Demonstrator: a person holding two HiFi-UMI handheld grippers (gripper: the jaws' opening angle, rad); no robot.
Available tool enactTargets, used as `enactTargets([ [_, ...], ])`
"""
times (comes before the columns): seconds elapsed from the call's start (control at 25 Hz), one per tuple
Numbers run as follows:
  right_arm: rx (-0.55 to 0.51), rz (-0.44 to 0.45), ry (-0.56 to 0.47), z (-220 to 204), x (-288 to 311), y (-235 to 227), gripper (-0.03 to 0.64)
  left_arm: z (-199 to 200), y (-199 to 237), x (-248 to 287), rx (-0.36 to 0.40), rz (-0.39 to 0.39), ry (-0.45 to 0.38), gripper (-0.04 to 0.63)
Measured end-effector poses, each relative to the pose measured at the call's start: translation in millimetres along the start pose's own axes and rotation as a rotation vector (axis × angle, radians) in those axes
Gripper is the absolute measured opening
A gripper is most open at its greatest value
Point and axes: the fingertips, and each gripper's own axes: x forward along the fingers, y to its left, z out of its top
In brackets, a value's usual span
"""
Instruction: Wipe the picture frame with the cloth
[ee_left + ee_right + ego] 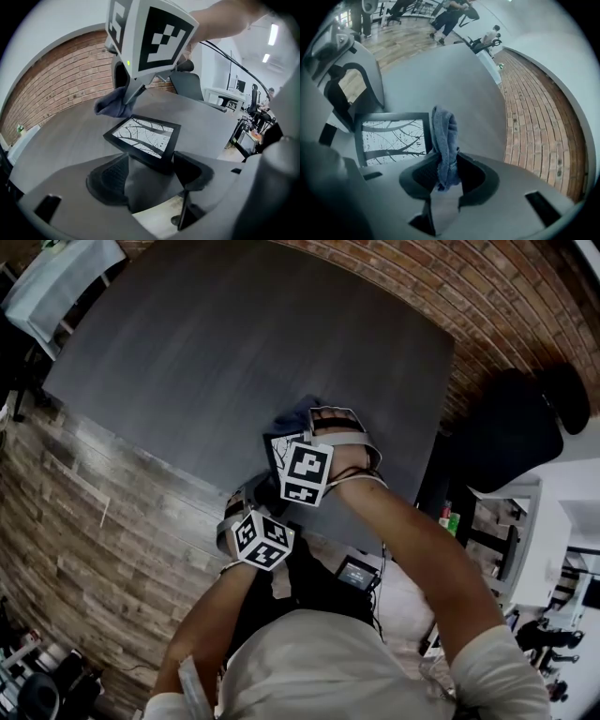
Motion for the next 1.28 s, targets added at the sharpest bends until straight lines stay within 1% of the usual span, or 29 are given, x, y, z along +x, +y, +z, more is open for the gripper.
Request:
enactTargets([
  [0.12, -0.064, 0.005, 0.041, 7.3, 8.2, 13.4, 0.11, 0.2, -0.3, 3.1, -0.003, -0.008, -0.006, 0.296],
  [0.24, -0.105, 0.026, 0.053, 13.9, 9.5, 29.9, 0.109, -0.2, -0.7, 4.1, -0.02, -0.016, -0.018, 0.296],
  [0.44, -0.13, 0.069, 0.064, 20.7, 6.8, 45.4, 0.106, -2.4, 2.1, 3.5, -0.051, -0.024, -0.034, 0.298],
  [0.68, -0.115, 0.148, 0.083, 20.7, 2.1, 66.7, 0.106, -5.9, 2.4, 4.9, -0.103, -0.045, -0.042, 0.305],
  [1.12, -0.004, 0.26, 0.043, 17.7, -19.2, 87.2, 0.104, -7.0, 4.4, 5.3, -0.117, -0.051, -0.048, 0.308],
  [1.28, 0.056, 0.301, 0.027, 17.0, -28.8, 97.2, 0.106, -7.4, 5.2, 5.4, -0.119, -0.049, -0.053, 0.308],
])
